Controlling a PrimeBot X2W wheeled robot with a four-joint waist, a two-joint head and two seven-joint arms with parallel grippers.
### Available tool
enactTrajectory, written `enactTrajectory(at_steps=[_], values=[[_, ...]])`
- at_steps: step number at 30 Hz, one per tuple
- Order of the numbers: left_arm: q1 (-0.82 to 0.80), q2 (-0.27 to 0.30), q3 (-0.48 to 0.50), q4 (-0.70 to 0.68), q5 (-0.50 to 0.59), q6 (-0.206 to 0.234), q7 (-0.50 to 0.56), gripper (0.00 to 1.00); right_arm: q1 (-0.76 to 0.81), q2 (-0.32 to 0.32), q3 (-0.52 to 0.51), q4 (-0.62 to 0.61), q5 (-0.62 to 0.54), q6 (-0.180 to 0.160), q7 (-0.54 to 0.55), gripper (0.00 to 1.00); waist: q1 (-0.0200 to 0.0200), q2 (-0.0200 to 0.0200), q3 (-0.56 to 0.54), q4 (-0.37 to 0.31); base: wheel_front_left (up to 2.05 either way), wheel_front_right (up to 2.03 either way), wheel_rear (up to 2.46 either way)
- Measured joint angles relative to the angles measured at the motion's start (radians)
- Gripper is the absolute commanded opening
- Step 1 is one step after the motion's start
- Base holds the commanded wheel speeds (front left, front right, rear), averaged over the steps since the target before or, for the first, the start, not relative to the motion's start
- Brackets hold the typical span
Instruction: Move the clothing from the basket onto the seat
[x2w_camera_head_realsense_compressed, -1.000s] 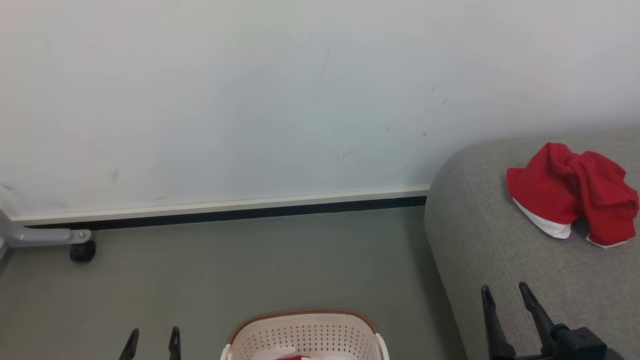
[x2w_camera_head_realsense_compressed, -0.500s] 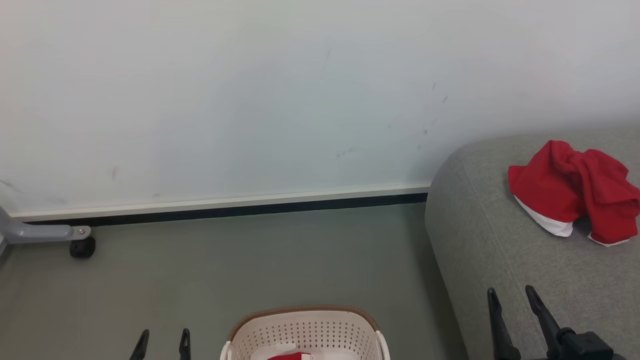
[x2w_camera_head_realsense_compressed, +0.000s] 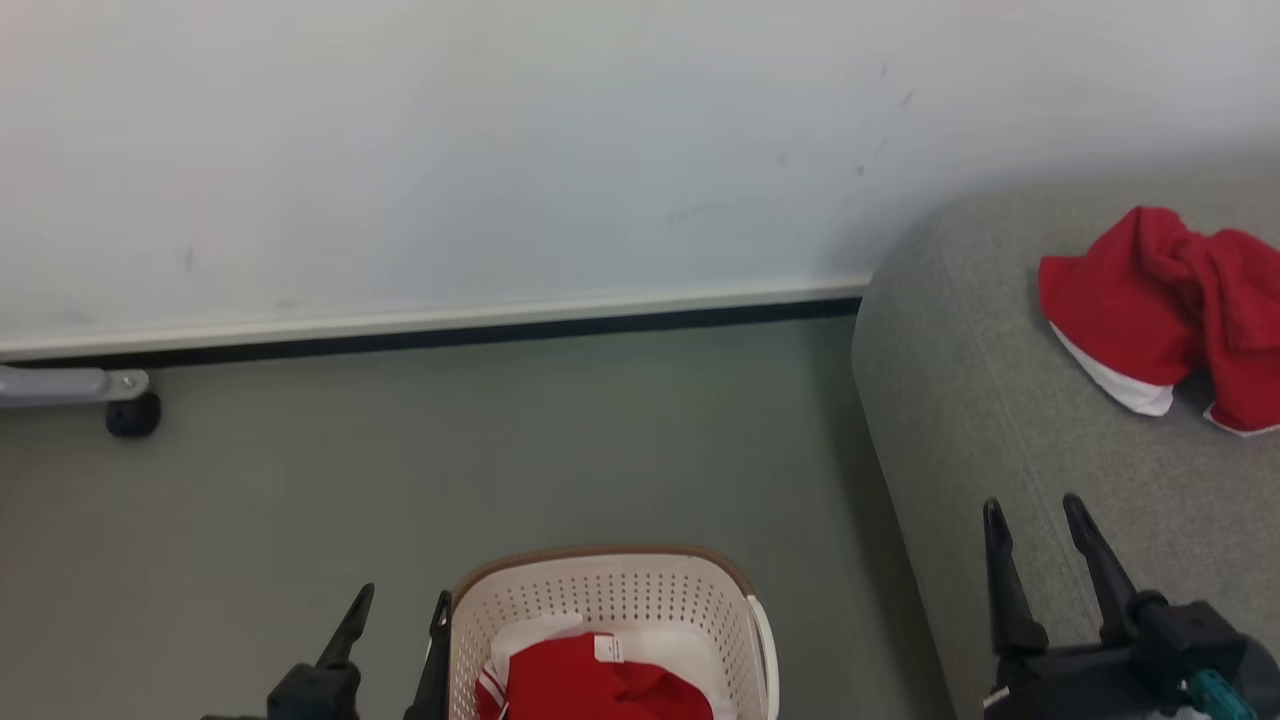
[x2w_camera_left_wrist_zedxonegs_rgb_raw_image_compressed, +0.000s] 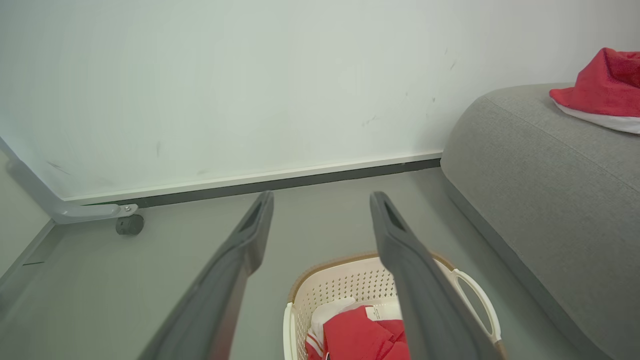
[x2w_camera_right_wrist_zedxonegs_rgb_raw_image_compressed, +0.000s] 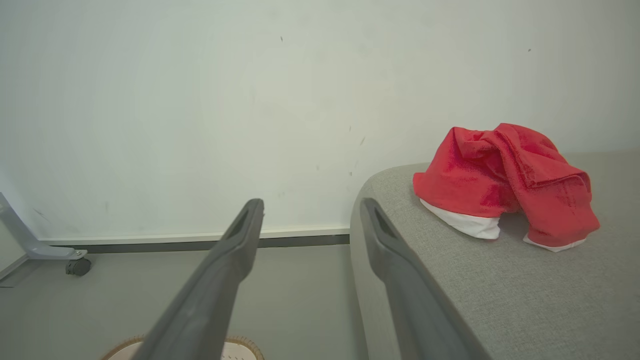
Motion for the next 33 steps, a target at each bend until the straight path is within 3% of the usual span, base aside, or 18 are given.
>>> enactTrajectory(at_steps=[19, 33], values=[[-0.233, -0.068, -0.121, 0.279, 0.073, -0.044, 0.100, 1.00, -0.148, 0.014, 0.030, -0.052, -0.060, 0.001, 0.000, 1.00, 0.0002, 0.0002, 0.269, -0.114, 0.00, 0.00, 0.00], [-0.398, -0.063, -0.142, 0.448, 0.124, -0.053, 0.141, 1.00, -0.279, 0.013, -0.001, -0.128, -0.076, 0.001, 0.000, 1.00, 0.0001, 0.0002, 0.480, -0.197, 0.00, 0.00, 0.00]])
